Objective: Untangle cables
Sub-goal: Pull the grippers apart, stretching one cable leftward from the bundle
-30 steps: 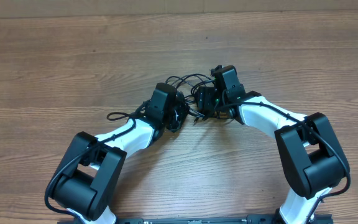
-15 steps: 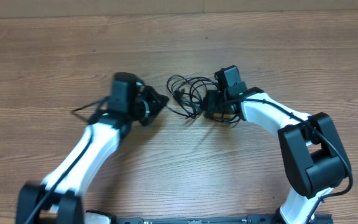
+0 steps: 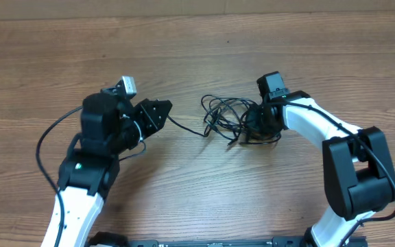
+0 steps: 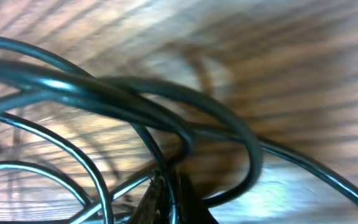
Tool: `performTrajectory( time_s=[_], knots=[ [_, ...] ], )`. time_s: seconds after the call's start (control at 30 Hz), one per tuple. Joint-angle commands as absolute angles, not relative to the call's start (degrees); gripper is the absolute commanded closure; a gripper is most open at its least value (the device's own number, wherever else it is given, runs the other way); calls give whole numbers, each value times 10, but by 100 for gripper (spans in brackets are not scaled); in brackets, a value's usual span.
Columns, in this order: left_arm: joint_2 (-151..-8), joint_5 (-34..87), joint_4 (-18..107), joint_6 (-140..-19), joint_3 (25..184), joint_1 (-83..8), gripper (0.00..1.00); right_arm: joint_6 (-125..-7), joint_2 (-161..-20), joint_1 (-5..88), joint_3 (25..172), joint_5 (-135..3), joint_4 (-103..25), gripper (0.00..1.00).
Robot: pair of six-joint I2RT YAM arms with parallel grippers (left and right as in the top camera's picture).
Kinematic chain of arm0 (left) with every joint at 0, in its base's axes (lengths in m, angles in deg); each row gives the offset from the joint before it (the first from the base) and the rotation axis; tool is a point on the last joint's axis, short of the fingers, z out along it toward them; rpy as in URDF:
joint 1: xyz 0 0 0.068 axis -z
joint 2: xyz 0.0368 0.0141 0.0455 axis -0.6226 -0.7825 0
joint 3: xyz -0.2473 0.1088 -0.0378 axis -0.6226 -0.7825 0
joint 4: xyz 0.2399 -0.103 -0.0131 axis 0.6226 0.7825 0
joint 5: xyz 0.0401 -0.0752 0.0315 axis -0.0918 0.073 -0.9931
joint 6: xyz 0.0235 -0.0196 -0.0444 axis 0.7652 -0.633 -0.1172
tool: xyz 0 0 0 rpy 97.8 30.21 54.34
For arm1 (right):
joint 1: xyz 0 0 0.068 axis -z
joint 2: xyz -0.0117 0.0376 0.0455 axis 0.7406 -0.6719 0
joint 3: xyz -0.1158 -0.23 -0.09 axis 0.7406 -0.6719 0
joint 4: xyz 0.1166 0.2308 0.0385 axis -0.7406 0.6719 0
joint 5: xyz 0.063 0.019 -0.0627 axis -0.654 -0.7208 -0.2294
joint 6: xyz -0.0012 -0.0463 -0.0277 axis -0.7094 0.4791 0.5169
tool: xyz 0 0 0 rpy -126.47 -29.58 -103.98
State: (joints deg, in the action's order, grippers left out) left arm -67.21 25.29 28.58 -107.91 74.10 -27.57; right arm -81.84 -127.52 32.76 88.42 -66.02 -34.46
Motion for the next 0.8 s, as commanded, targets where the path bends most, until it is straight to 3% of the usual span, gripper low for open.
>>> performTrajectory(
  time_s=[0.0, 0.6, 0.77],
  knots=[
    [-622, 253, 296, -994, 746, -297, 96, -823, -1265, 356, 869, -635, -330, 95],
    [-493, 253, 433, -940, 747, -545, 96, -807, -1263, 509, 869, -630, -289, 96],
    [-493, 253, 475, -959, 747, -619, 96, -808, -1260, 551, 869, -630, -289, 91]
  ],
)
